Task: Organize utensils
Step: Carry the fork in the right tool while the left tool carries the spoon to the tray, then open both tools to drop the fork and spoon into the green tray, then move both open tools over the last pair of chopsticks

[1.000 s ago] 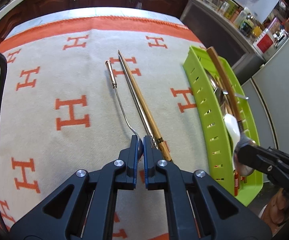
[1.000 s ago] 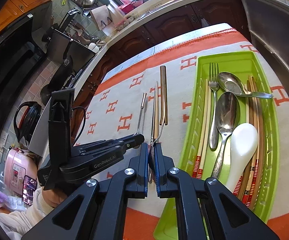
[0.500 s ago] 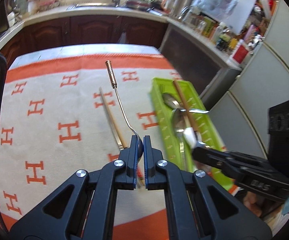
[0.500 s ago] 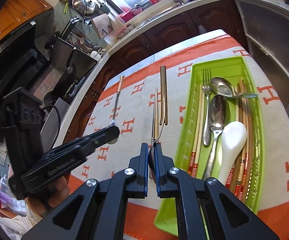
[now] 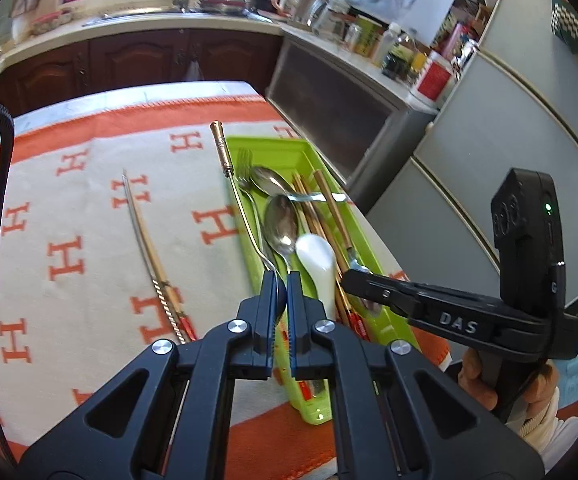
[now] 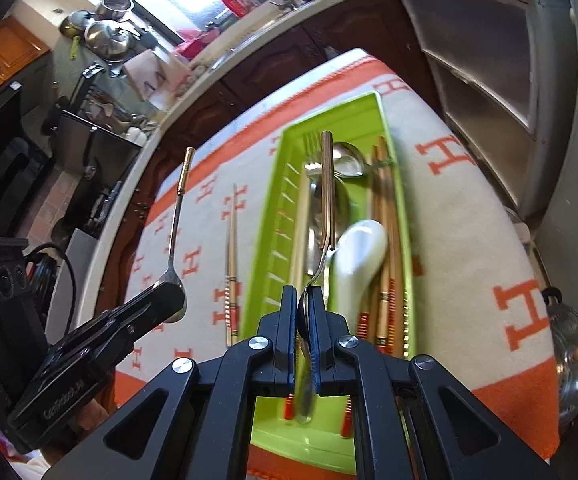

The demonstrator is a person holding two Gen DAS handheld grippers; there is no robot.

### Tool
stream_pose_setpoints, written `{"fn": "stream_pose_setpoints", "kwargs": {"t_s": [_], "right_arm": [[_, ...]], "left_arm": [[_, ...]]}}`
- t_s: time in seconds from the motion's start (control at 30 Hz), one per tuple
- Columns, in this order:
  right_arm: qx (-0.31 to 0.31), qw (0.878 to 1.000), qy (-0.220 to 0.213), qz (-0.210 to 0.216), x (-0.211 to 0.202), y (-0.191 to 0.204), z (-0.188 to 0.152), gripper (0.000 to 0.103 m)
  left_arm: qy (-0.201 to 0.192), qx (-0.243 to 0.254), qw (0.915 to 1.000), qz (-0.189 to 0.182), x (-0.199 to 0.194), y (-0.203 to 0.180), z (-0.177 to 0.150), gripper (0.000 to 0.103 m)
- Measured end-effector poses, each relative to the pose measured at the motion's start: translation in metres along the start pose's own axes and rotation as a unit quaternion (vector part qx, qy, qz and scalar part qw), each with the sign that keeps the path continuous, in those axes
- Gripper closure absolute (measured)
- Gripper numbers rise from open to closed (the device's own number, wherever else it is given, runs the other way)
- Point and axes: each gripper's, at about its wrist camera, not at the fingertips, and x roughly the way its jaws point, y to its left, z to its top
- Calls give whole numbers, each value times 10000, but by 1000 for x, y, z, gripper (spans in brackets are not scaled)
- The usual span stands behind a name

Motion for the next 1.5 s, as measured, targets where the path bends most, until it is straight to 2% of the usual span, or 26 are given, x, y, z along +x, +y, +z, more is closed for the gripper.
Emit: {"fn": "stream_pose_setpoints", "kwargs": {"t_s": [0.1, 0.27, 0.33, 0.4, 0.47, 0.87, 1.5], "right_arm": [[61, 9998, 130, -168, 8, -8, -2, 97], [92, 9996, 269, -89, 18, -11, -4, 94], [93, 9996, 261, -80, 20, -10, -3, 89], [133, 9997, 207, -77, 20, -9, -2, 76], [160, 9998, 99, -41, 15, -9, -1, 72], [461, 9986, -213, -145, -4, -17, 5, 71], [96, 9996, -181, -185, -6, 11, -5, 71]], "left_arm": [[140, 72, 9998, -110, 11, -7, -4, 101], [297, 194, 9990, -257, 24, -12, -8, 101], [401, 222, 9985, -288, 30, -14, -10, 100], [484, 222, 9981, -308, 35, -14, -12, 100], [581, 212, 9975, -328, 39, -14, -15, 100], [625, 186, 9976, -215, 37, -12, -16, 100], [363, 40, 9993, 24, 6, 4, -21, 96]]}}
